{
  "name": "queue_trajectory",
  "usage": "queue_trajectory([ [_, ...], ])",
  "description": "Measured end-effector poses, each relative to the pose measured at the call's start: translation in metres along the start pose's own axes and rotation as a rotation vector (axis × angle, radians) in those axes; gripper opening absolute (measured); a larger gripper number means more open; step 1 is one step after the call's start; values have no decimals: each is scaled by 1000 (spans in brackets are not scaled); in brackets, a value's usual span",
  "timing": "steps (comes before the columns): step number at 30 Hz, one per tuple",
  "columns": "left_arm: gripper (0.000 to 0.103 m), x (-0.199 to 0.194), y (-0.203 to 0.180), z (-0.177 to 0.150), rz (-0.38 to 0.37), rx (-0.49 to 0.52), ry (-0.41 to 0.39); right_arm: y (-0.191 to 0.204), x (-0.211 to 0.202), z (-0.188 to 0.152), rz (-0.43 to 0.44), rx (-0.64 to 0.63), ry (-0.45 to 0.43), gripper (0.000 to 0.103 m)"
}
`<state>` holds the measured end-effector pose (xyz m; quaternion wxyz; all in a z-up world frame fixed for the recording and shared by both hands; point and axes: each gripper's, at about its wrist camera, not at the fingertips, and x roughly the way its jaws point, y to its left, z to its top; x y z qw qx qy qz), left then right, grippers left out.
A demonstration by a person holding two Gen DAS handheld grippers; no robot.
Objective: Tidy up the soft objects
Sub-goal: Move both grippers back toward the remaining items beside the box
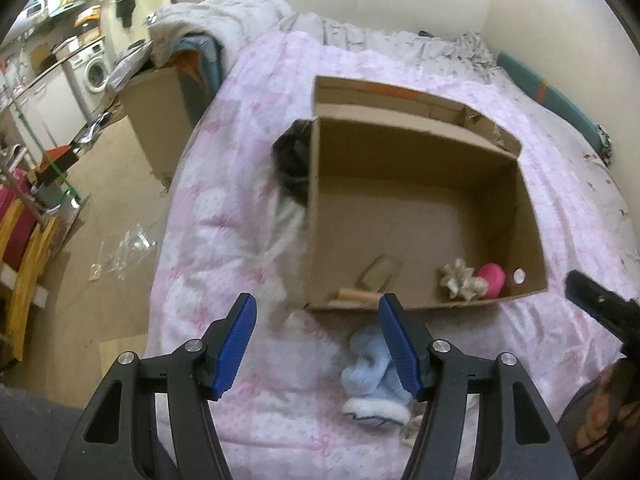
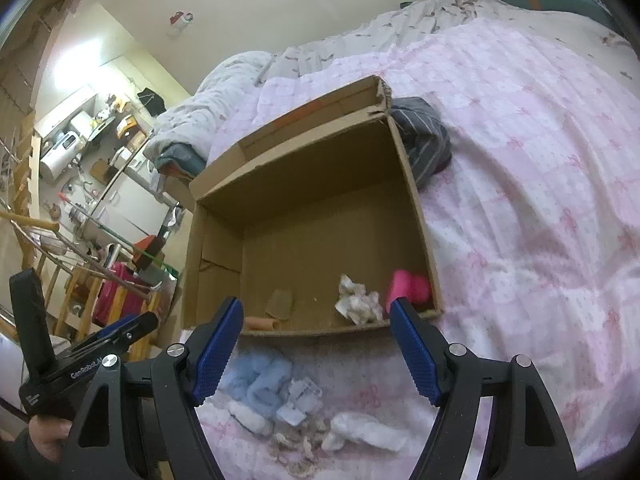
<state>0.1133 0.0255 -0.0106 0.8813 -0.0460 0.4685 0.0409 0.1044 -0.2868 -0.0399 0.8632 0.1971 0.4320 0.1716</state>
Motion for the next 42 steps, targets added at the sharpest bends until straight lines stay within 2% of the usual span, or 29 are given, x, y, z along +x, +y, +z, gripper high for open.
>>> queue_trajectory([
  [6, 60, -1, 10, -18, -31, -41, 21, -7, -9, -14, -17, 33, 20, 80],
  [13, 60, 3, 10, -29, -42, -49, 27, -3, -6, -33, -60, 9, 81, 80],
  [17, 60, 17, 19, -28, 8, -73, 43, -4, 5, -38, -93, -2, 131, 80],
  [21, 60, 29, 28, -31, 99, -103, 72, -20, 16, -40, -121, 70, 181, 80],
  [25, 60, 32, 36, -34, 58, -155, 98, -31, 26, -44, -156, 113, 233, 80],
  [37, 60, 40, 19, -39, 27, -92, 146, -7, 84, -82, -236, -82, 507, 80],
  [39, 60, 42, 18, -39, 24, -94, 149, -2, 89, -86, -272, -136, 515, 80],
  [42, 60, 42, 18, -39, 25, -92, 149, 3, 93, -90, -274, -172, 521, 80],
])
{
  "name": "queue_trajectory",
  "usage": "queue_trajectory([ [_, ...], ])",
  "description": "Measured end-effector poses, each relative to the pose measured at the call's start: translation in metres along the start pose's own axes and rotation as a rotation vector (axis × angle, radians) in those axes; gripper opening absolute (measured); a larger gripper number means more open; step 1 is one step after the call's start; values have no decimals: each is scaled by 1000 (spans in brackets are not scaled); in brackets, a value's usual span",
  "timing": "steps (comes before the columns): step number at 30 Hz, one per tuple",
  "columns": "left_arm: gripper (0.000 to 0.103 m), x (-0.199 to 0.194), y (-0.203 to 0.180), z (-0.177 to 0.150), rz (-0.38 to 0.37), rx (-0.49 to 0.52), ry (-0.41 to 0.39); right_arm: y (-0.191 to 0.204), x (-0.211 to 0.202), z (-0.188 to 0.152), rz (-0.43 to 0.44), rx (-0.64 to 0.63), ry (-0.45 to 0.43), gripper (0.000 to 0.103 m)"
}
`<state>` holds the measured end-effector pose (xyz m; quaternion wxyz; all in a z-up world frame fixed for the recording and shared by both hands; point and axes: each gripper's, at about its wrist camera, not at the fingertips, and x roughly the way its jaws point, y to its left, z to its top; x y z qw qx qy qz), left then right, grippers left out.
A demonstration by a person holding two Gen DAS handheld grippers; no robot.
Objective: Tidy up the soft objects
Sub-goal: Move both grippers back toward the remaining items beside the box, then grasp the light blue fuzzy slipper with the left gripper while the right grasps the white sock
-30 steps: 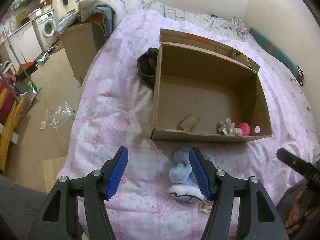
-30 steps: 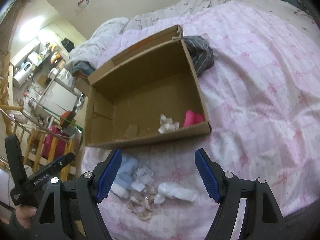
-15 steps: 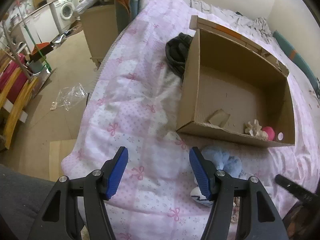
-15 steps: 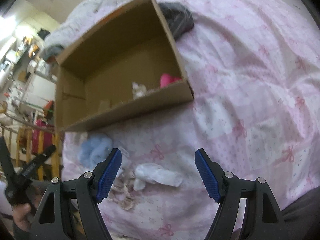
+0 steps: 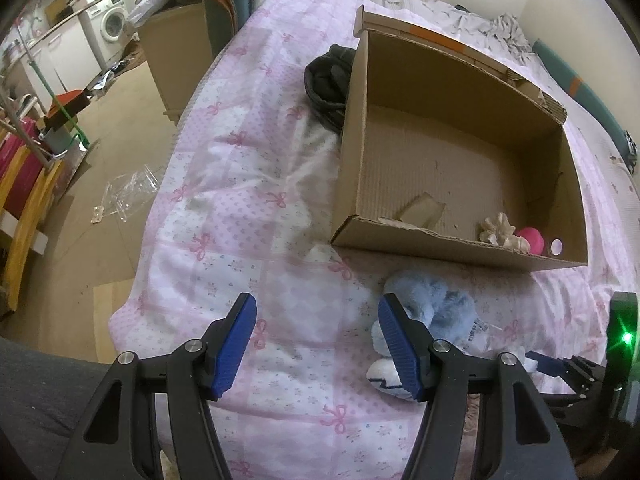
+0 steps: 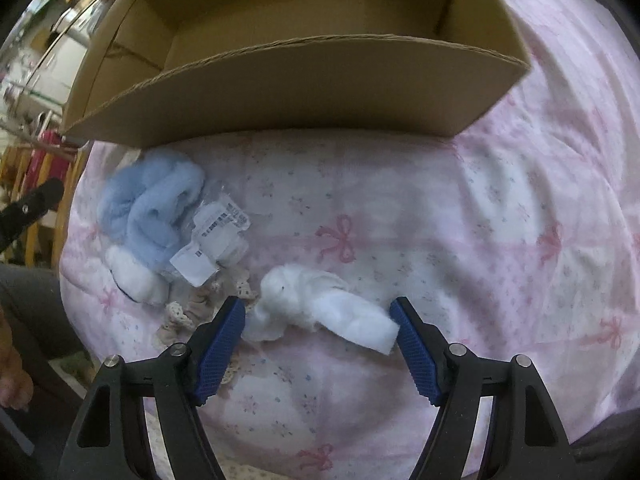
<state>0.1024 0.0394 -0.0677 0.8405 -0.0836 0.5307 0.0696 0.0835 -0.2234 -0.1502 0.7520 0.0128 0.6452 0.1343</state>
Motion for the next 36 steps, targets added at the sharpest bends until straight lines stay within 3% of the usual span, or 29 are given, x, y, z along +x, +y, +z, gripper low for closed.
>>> queue_trajectory([
  [3, 60, 0, 0, 0, 1, -1, 3, 6, 4, -1, -21, -29, 9, 79],
  [5, 60, 0, 1, -2, -2, 1, 12, 11, 7, -2, -45, -50, 9, 69],
  [7, 60, 1, 3, -7, -14, 1, 31, 15, 9, 0, -51, -59, 2, 50],
  [8, 60, 1, 3, -9, -24, 0, 42, 18, 10, 0, -52, -63, -2, 34],
  [10, 60, 1, 6, -11, -43, -8, 57, 21, 9, 1, -43, -67, -10, 26],
  [14, 60, 2, 10, -13, -41, -19, 61, 26, -2, 0, -11, -85, -48, 24],
  [20, 61, 10, -2, -17, -96, -5, 103, 23, -43, 2, 34, -39, -216, 24],
  [22, 68, 13, -11, -20, -124, 21, 115, 15, -50, 3, 44, 0, -247, 24],
  [23, 76, 16, -19, -21, -131, 46, 125, 12, -52, 3, 49, 16, -255, 24],
  [27, 77, 30, -43, -25, -189, 103, 166, 2, -55, 5, 66, 43, -260, 24],
  [29, 77, 42, -51, -27, -175, 115, 198, -3, -55, 10, 67, 41, -256, 24],
  [35, 75, 68, -49, -26, -161, 53, 240, -8, -60, 5, 75, 37, -255, 24],
  [36, 60, 69, -47, -24, -164, 40, 227, -8, -58, 5, 77, 40, -254, 24],
])
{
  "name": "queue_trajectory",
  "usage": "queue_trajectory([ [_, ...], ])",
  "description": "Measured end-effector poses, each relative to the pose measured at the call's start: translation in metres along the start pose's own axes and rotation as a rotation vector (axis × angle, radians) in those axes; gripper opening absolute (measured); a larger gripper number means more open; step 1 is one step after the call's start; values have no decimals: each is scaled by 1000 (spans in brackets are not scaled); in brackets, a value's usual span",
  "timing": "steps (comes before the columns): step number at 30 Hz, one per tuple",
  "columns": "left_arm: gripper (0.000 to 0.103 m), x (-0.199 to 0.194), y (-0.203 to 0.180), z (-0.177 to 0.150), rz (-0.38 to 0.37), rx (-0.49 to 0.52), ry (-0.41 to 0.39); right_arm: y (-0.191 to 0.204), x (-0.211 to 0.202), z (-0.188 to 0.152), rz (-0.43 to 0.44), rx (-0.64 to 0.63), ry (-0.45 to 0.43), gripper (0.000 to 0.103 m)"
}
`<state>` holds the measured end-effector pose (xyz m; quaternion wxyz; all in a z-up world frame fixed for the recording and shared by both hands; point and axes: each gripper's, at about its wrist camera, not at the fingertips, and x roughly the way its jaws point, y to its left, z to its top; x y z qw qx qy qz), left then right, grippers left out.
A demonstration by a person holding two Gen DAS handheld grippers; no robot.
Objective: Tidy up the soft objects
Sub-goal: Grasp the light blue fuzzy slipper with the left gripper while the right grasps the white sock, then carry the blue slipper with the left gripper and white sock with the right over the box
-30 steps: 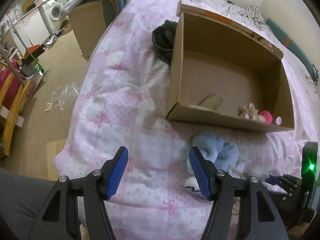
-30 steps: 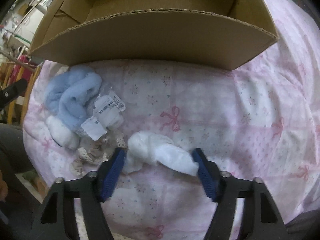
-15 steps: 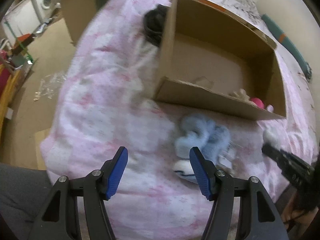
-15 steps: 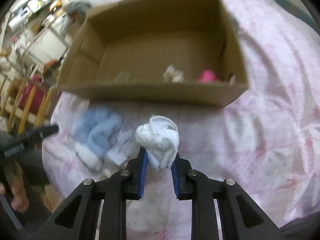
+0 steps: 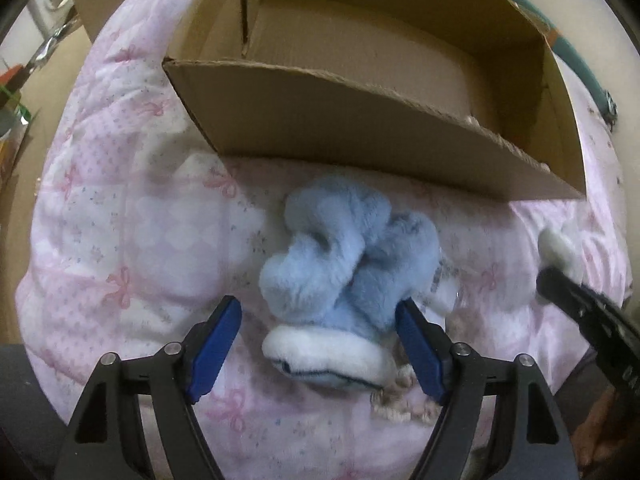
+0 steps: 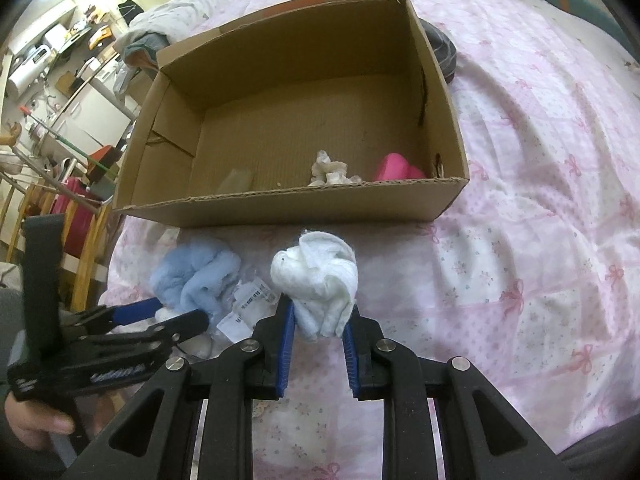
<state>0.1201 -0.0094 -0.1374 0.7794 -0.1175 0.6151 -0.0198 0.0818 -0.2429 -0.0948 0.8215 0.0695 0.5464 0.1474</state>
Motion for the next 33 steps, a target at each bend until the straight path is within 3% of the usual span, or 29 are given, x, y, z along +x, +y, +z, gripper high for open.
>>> queue_trajectory([
  [2, 36, 2, 2, 2, -19, -9, 7, 0, 1, 0, 4, 6, 1, 24],
  [6, 18, -5, -2, 0, -46, 36, 0, 1, 3, 0, 7, 4, 4, 24],
  [12, 14, -21, -1, -1, -49, 66, -14, 2, 3, 0, 41, 2, 16, 24],
  [18, 14, -35, 16, -2, 20, 20, -48, 10, -1, -3, 67, -25, 4, 24],
  [23, 14, -45, 32, -1, 63, -12, -86, 15, 9, -5, 41, -49, 33, 24],
  [33, 14, -36, 21, -5, 103, 7, -91, 17, 10, -5, 43, -49, 26, 24],
])
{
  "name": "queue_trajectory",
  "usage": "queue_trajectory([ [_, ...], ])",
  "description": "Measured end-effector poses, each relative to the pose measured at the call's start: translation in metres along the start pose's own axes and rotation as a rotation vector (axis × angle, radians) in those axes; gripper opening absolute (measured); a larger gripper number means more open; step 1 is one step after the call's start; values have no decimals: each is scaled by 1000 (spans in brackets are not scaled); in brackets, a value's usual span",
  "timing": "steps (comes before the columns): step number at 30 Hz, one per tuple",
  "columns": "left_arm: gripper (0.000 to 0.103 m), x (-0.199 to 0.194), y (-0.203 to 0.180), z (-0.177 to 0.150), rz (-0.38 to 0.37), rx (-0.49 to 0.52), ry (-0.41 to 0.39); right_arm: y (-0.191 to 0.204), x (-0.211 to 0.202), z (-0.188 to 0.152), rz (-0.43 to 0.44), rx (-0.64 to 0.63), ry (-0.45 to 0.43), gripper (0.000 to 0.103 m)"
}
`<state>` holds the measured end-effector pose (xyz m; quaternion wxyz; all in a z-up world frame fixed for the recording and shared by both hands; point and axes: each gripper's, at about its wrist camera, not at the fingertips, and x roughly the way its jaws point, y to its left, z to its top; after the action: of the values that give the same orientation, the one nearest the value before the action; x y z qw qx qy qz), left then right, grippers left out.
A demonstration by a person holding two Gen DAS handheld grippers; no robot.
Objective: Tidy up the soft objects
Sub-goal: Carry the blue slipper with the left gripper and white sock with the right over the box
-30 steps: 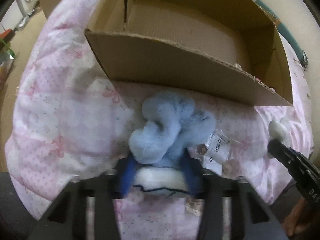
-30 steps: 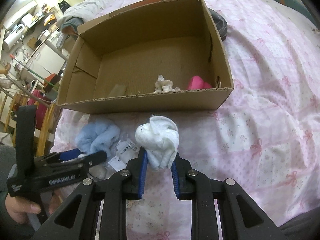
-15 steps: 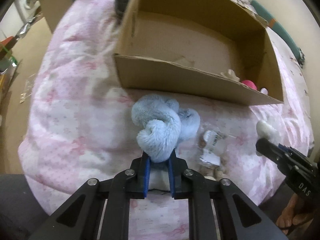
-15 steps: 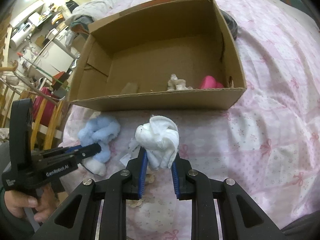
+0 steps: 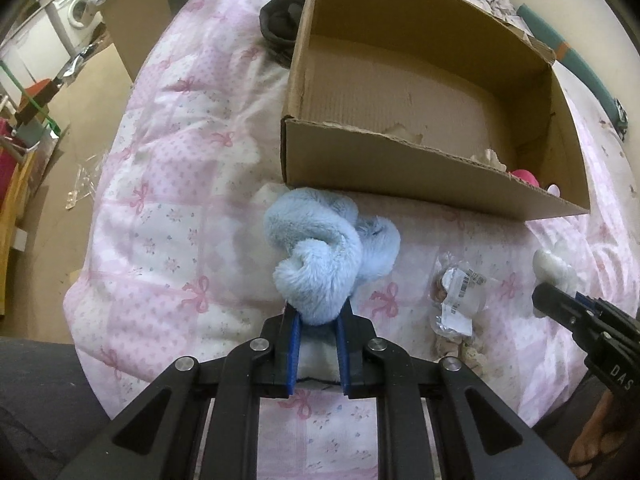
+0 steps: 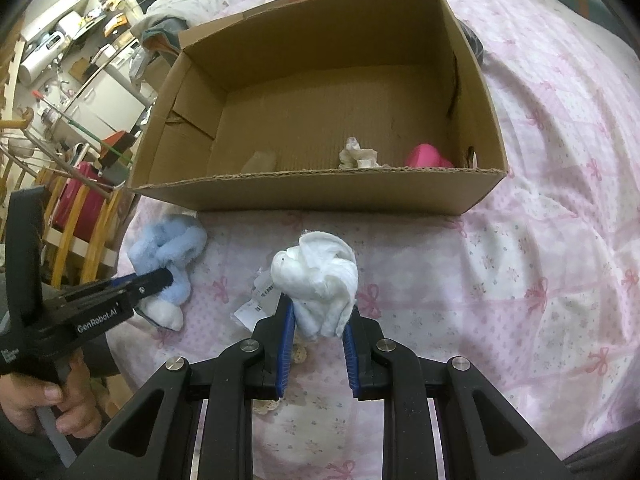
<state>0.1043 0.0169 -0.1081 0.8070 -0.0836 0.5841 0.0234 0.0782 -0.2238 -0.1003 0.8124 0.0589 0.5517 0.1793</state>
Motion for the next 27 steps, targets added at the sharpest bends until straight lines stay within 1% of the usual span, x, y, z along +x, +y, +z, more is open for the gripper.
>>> queue_trajectory([
  [5, 14, -8, 3, -1, 18, -23, -41, 1, 0, 0, 2, -6, 4, 24],
  [9, 14, -18, 4, -3, 34, -26, -82, 3, -1, 2, 19, -9, -1, 24],
  [15, 14, -44, -6, -9, 52, 20, -193, 7, -8, 3, 58, -11, -29, 24],
  [20, 14, -69, -16, -18, 40, 52, -278, 11, -20, 6, 115, -17, -80, 24],
  [22, 14, -81, -18, -19, 34, 55, -313, 14, -29, 6, 141, -26, -115, 24],
  [25, 14, -102, -21, -14, 11, 52, -364, 16, -41, 8, 169, -31, -166, 24],
  [27, 14, -119, -26, -6, 10, 69, -418, 14, -50, 10, 196, -6, -197, 24],
])
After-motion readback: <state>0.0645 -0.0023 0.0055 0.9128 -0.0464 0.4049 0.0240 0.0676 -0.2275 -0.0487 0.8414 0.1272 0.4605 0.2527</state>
